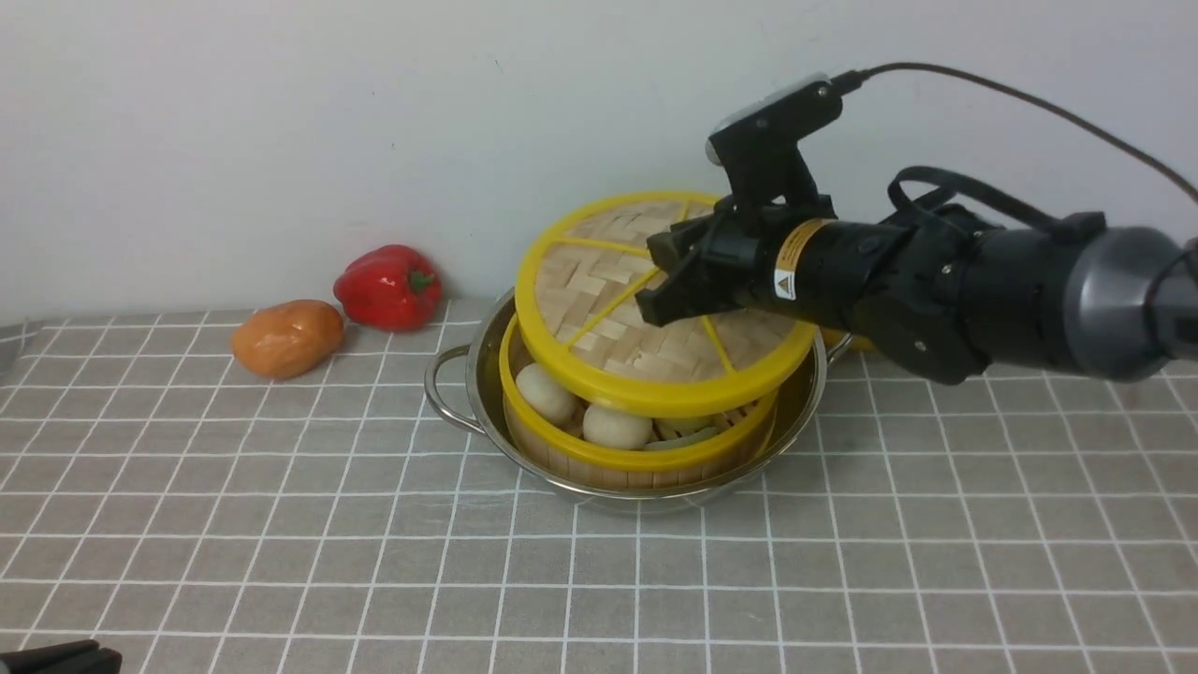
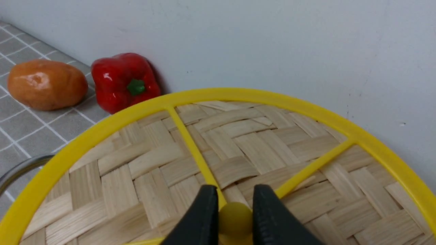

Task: Place the steamer in the pot on the grey tablecloth, and put the lid on the steamer.
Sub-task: 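Place the bamboo steamer lid onto the steamer basket in the pot with the right gripper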

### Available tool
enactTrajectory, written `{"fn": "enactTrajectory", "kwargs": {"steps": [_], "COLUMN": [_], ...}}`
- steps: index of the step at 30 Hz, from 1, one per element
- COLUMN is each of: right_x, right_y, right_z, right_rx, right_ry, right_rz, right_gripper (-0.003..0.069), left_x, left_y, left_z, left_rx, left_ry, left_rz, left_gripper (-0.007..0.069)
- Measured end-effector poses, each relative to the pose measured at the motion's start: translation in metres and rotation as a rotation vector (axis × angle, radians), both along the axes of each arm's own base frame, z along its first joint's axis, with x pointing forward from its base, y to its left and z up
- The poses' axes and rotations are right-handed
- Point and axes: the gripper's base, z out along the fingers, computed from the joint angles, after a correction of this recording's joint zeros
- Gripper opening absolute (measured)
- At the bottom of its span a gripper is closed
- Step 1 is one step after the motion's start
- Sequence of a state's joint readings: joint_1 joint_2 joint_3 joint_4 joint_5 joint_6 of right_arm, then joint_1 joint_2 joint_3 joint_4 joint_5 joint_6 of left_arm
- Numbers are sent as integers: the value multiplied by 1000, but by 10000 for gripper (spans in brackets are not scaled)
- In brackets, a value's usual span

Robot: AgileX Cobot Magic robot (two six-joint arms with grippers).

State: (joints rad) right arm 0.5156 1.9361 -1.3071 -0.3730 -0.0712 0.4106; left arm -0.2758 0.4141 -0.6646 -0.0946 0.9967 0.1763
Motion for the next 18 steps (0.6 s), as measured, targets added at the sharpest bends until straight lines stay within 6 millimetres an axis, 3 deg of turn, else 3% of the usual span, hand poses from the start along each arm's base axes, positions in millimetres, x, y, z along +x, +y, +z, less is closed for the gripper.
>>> {"fn": "enactTrajectory", "kwargs": {"steps": [10, 18], "right_x": [4, 4], "right_y": [4, 5], "right_z": [-19, -18], "right_rx": [-9, 17], "right_ry": [26, 5], "right_rz": [8, 17], "right_gripper": [141, 141], "left_x": [0, 0], "left_y": [0, 0], "left_z": [0, 0], "left_rx": [0, 0], "left_ry": [0, 0], "left_rz": [0, 0], "left_gripper": [22, 22]}}
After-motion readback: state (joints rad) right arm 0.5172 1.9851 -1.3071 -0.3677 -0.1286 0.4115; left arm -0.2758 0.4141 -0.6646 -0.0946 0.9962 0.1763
